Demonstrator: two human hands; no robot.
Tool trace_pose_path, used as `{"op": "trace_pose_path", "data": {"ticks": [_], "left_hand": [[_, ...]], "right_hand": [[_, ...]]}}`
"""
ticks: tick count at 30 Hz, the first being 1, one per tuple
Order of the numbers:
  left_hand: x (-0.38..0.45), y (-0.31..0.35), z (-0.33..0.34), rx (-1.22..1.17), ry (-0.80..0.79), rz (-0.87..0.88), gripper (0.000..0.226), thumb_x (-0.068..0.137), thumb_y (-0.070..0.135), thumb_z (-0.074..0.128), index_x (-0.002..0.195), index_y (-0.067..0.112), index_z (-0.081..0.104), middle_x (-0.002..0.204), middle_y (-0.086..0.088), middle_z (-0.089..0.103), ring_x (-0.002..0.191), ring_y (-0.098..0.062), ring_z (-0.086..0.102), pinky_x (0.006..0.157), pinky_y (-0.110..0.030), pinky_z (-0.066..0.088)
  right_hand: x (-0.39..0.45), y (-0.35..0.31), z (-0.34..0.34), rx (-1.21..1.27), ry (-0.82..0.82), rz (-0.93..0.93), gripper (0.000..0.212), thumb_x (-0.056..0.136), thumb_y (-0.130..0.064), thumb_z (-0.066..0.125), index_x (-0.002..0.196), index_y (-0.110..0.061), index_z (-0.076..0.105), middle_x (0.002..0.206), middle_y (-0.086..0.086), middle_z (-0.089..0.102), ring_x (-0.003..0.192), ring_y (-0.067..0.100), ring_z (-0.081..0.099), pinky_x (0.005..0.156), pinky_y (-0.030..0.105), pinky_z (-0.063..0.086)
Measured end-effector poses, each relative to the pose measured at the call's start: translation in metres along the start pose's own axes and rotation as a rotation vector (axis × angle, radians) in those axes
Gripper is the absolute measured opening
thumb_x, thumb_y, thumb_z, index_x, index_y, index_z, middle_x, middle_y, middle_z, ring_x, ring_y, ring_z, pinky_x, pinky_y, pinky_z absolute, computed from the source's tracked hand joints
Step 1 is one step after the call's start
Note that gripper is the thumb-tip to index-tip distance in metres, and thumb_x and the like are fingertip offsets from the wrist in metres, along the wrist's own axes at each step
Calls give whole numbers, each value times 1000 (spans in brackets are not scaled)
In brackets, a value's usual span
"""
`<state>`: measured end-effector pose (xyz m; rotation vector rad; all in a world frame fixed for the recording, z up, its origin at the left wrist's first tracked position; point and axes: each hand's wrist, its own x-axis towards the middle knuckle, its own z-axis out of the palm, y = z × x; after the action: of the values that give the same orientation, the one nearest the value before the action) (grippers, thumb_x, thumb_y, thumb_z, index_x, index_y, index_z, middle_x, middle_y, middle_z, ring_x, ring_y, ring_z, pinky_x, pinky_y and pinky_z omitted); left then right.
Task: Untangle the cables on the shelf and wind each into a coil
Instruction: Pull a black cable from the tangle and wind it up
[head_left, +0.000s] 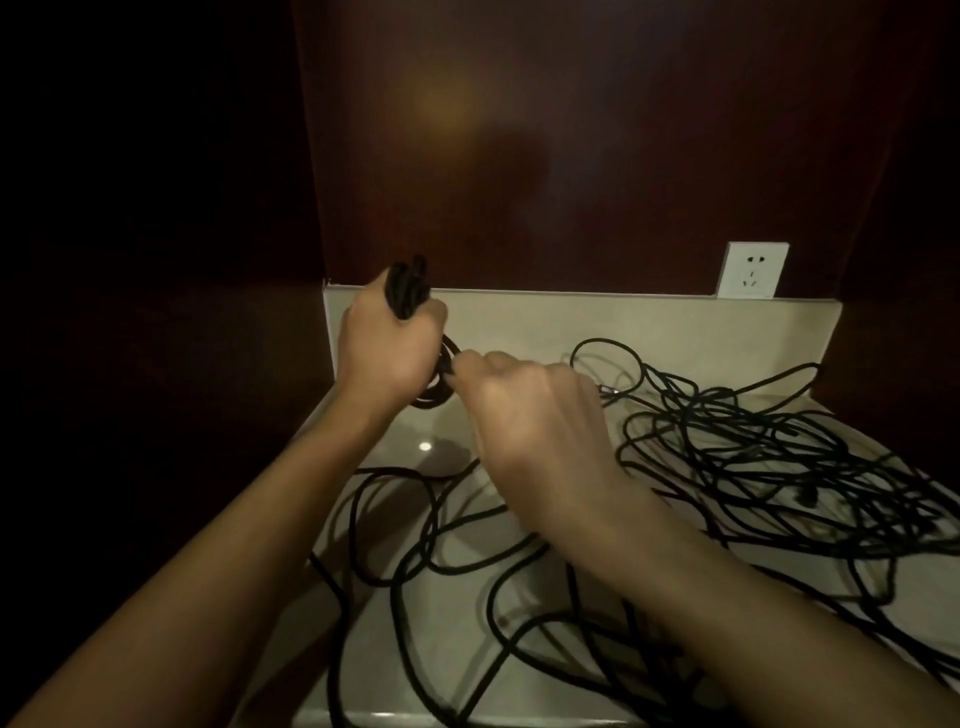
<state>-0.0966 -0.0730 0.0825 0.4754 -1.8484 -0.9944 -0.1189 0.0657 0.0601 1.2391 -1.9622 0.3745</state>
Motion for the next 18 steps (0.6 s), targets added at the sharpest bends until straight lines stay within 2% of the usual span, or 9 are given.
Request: {"op": "trace_pose_path", "data": {"ticks": [1,3,5,8,9,11,13,15,18], "left_hand": [[-1,-2,-1,-1,18,23,23,89,10,57,71,23,49,65,4,49,54,-5,46,55,-26,36],[-5,-5,-3,31,0,111,22,89,9,57,74,22,48,65,3,49,50,-2,47,49,-17,34],[-9,-10,-4,119,-31,232,9,86,15,57,81,19,50,63,1,50,50,-7,48,48,-18,32],[-18,-11,-4,186,36,385,13,79,23,53,89,16,50,59,7,45,51,-10,45,49,-15,30],[-19,-10,-4,199,85,423,15,79,23,53,92,15,51,60,9,44,52,-11,45,51,-18,31],[-21,-6,-5,205,163,442,15,84,21,54,95,11,53,63,6,46,55,-18,49,56,-28,36],[-18,-5,-6,177,161,338,7,90,18,56,88,14,51,63,3,47,55,-16,48,54,-28,34],[-16,-3,-5,208,85,217,16,91,17,57,79,19,47,63,2,48,55,-13,46,52,-27,30],[-17,-2,-2,251,-135,140,21,92,19,58,74,22,48,66,-1,53,57,-17,48,52,-29,33]], "right_hand": [[1,4,5,81,-25,39,6,91,-21,63,88,-15,63,67,2,60,56,27,58,44,29,25],[-2,14,12,310,-119,114,27,101,-35,50,90,-15,64,67,5,61,63,27,58,54,39,44],[-4,22,10,521,-185,186,34,101,-35,51,81,-12,66,61,5,61,60,23,57,61,40,48],[-5,29,1,781,-288,279,35,100,-30,55,79,-6,70,55,6,64,48,7,54,56,23,45],[-7,28,-1,809,-287,275,34,100,-29,55,79,-7,71,55,6,64,47,6,54,56,22,45],[-19,21,-3,824,-266,233,35,100,-29,54,79,-7,69,56,8,63,50,12,56,59,31,48],[-34,15,-3,799,-258,192,38,101,-31,52,77,-5,66,57,10,59,52,18,55,59,38,46],[-43,19,-2,756,-240,168,39,102,-34,50,78,-7,66,55,7,56,53,18,53,59,39,44],[-45,33,-10,537,-256,64,37,102,-43,40,90,-18,64,59,-2,55,58,16,54,60,38,46]]}}
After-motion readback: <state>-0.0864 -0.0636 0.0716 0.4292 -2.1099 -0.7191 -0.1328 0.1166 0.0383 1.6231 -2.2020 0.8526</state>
